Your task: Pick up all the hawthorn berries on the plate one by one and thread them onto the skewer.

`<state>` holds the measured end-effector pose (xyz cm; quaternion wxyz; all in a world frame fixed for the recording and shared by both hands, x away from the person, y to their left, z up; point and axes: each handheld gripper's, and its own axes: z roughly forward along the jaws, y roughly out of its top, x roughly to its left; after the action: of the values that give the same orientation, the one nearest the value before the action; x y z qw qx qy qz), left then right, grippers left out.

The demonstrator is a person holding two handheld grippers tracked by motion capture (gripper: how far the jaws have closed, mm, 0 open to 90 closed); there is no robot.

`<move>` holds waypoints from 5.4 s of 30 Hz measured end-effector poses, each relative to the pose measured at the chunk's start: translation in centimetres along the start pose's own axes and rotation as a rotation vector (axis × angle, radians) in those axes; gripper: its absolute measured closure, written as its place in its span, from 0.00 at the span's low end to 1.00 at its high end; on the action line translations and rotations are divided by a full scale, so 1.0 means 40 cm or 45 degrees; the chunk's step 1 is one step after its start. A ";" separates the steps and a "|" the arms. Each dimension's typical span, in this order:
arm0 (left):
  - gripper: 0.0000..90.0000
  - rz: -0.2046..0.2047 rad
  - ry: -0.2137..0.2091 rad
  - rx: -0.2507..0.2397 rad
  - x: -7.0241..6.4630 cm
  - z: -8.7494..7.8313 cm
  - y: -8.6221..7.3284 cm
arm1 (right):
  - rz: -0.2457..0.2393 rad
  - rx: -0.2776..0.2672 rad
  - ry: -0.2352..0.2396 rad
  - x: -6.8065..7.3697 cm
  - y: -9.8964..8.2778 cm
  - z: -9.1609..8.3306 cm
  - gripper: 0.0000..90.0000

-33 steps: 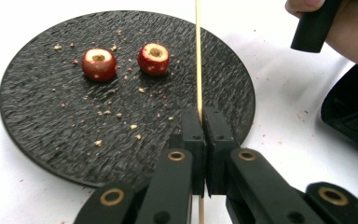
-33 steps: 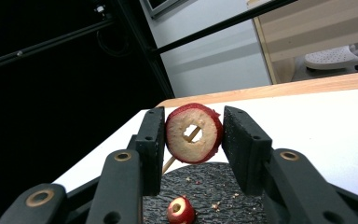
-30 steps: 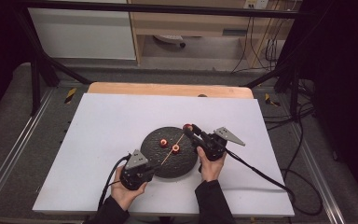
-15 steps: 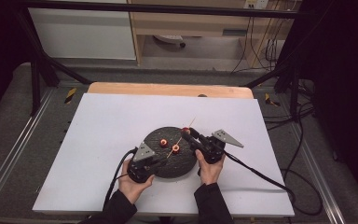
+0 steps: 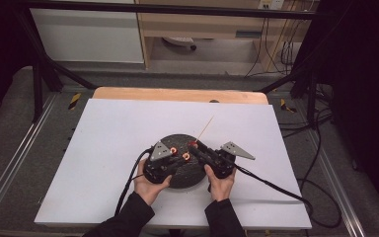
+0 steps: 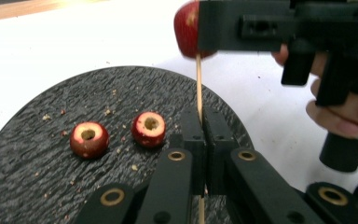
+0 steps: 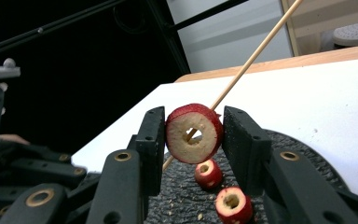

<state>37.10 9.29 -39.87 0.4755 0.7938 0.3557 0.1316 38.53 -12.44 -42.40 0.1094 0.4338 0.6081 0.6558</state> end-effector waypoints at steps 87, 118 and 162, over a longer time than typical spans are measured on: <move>0.98 0.065 0.008 0.162 0.173 -0.243 -0.220 | -0.358 1.221 -0.127 -0.031 0.072 0.246 0.59; 0.98 0.077 0.004 0.157 0.164 -0.239 -0.216 | -0.262 1.177 -0.124 -0.013 0.107 0.220 0.70; 0.98 0.081 0.043 0.097 0.104 -0.196 -0.194 | 0.242 0.262 -0.024 -0.053 0.079 0.016 0.70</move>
<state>32.36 19.64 -42.97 0.4344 0.8199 0.3431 0.1462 41.45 -14.15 -40.57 0.0076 0.5046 0.6273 0.5931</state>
